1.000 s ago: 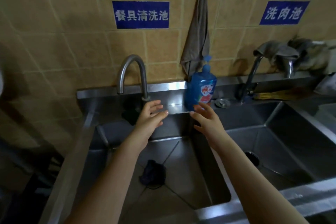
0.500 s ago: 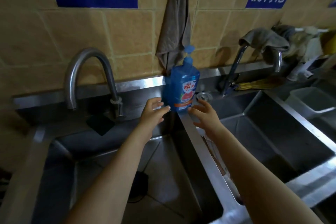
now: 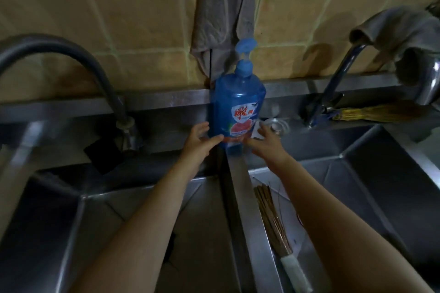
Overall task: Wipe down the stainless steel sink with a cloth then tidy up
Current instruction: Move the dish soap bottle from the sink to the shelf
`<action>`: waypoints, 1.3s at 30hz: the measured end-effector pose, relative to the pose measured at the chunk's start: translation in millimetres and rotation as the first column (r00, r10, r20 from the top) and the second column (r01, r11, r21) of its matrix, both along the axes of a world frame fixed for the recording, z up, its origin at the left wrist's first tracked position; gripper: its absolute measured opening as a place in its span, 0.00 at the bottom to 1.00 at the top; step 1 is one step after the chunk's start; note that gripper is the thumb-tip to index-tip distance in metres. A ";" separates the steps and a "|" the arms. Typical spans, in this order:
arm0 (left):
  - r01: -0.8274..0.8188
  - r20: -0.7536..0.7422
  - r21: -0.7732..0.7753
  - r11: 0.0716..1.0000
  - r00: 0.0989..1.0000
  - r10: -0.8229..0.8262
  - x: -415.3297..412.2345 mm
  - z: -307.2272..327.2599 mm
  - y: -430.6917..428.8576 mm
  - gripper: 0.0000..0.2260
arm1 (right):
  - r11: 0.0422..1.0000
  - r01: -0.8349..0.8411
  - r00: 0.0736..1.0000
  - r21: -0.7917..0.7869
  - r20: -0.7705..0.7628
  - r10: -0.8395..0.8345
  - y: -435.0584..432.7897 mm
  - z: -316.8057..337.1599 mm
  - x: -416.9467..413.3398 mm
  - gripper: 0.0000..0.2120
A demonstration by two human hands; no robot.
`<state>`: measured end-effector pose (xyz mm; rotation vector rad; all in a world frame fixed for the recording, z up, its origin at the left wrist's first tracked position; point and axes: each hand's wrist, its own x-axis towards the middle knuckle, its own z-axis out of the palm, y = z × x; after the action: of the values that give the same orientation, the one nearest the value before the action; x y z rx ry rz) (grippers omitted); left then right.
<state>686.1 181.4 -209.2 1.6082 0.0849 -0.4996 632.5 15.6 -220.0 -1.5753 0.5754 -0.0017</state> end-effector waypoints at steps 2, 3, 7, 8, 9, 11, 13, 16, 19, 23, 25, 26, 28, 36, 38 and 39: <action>-0.003 -0.017 0.004 1.000 1.000 0.003 3.7 -5.7 -11.5 0.29 | 0.997 -0.072 0.997 -0.021 0.014 0.072 -9.6 -9.2 11.5 0.37; 0.002 -0.031 -0.004 1.000 1.000 -0.002 5.0 -8.3 -15.5 0.31 | 0.994 -0.106 0.994 -0.033 0.020 0.107 -12.8 -13.0 16.5 0.35; 0.043 -0.047 -0.021 0.999 0.998 -0.044 11.4 -17.5 -25.6 0.37 | 0.975 -0.216 0.976 -0.055 -0.025 0.215 -24.9 -29.8 33.9 0.37; 0.056 -0.050 -0.017 0.998 0.997 -0.057 14.6 -18.9 -27.8 0.38 | 0.970 -0.236 0.972 -0.058 -0.031 0.235 -28.3 -32.6 37.2 0.38; 0.070 -0.052 -0.013 0.997 0.996 -0.071 18.3 -20.8 -29.7 0.38 | 0.964 -0.258 0.966 -0.060 -0.037 0.256 -31.3 -33.9 40.3 0.38; 0.099 -0.049 -0.005 0.995 0.994 -0.099 24.7 -25.4 -33.7 0.39 | 0.954 -0.291 0.956 -0.071 -0.048 0.289 -36.7 -37.0 46.3 0.38; 0.109 -0.035 0.012 0.994 0.993 -0.109 30.5 -29.0 -37.1 0.40 | 0.946 -0.307 0.951 -0.101 -0.059 0.302 -40.5 -39.0 52.7 0.39; 0.129 -0.009 0.010 0.992 0.992 -0.129 38.0 -35.3 -40.1 0.41 | 0.926 -0.351 0.936 -0.141 -0.062 0.346 -45.8 -46.1 58.9 0.46; 0.137 0.008 0.003 0.991 0.991 -0.137 41.2 -42.4 -41.4 0.42 | 0.905 -0.401 0.916 -0.139 -0.063 0.396 -47.2 -46.4 61.3 0.43; 0.110 0.013 -0.031 0.993 0.994 -0.110 43.4 -50.4 -43.1 0.44 | 0.890 -0.445 0.895 -0.103 -0.031 0.444 -48.0 -47.1 65.3 0.35; 0.098 0.008 -0.047 0.994 0.995 -0.098 43.8 -52.2 -41.8 0.44 | 0.897 -0.432 0.902 -0.090 -0.034 0.431 -47.8 -49.5 64.5 0.39; 0.097 0.008 -0.056 0.994 0.995 -0.097 43.1 -52.8 -40.9 0.44 | 0.903 -0.422 0.906 -0.078 -0.040 0.420 -47.2 -50.3 63.2 0.41; 0.096 0.008 -0.066 0.993 0.995 -0.096 40.0 -53.6 -37.4 0.44 | 0.913 -0.405 0.914 -0.056 -0.051 0.402 -45.6 -51.1 59.1 0.45; 0.080 0.011 -0.146 0.986 0.997 -0.080 13.0 -51.7 -18.1 0.38 | 0.945 -0.318 0.947 -0.073 0.011 0.320 -21.3 -45.8 24.9 0.43; 0.055 -0.012 -0.172 0.984 0.998 -0.057 2.0 -51.1 -14.5 0.39 | 0.940 -0.333 0.940 -0.073 0.047 0.337 -16.2 -37.6 14.7 0.38; 0.037 -0.025 -0.193 0.980 0.999 -0.043 -3.0 -50.7 -13.0 0.40 | 0.937 -0.342 0.935 -0.074 0.066 0.347 -15.1 -33.7 10.7 0.37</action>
<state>683.2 168.4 -259.9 1.4155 0.0255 -0.5461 643.2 0.4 -253.8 -1.7112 0.2328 0.1852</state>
